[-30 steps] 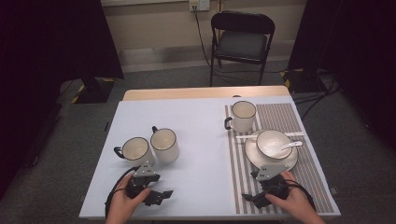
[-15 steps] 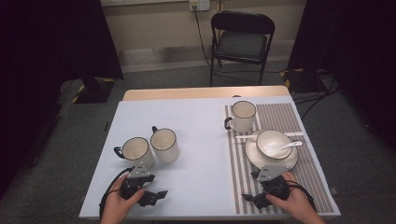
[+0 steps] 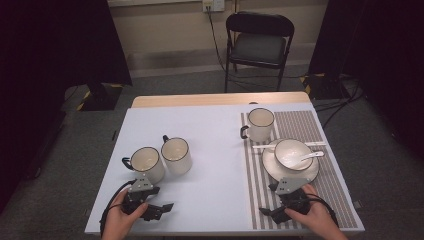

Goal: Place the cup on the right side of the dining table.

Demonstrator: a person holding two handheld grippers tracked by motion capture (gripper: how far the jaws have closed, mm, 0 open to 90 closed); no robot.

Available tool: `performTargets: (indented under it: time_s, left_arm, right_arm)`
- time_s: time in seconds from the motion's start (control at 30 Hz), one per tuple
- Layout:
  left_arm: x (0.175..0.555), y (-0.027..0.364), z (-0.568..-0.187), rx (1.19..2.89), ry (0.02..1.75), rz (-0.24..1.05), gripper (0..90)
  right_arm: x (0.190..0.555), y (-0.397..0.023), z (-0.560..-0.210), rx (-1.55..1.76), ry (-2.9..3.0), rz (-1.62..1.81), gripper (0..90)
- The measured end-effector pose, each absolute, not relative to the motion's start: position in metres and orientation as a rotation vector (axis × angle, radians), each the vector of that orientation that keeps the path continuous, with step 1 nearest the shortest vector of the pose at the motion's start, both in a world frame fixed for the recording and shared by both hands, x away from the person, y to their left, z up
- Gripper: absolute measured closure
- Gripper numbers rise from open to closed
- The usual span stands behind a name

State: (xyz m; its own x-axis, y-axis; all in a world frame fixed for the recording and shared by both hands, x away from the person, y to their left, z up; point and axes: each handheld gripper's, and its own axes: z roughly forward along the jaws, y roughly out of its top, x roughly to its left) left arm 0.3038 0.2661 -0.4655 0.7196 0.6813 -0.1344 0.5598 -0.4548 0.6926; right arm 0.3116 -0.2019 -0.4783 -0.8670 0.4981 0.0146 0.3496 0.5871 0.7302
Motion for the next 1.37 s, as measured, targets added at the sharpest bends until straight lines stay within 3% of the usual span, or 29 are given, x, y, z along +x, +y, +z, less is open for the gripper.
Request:
performTargets:
  time_s: [0.67, 1.37]
  left_arm:
    - [0.303, 0.287, -0.478, 2.149, 0.847, 0.279, 18.3]
    - [0.298, 0.280, -0.480, 2.191, 0.814, 0.346, 15.3]
  right_arm:
    - [0.311, -0.202, -0.479, 0.707, 2.621, 1.147, 14.6]
    - [0.311, -0.202, -0.479, 0.706, 2.618, 1.147, 14.5]
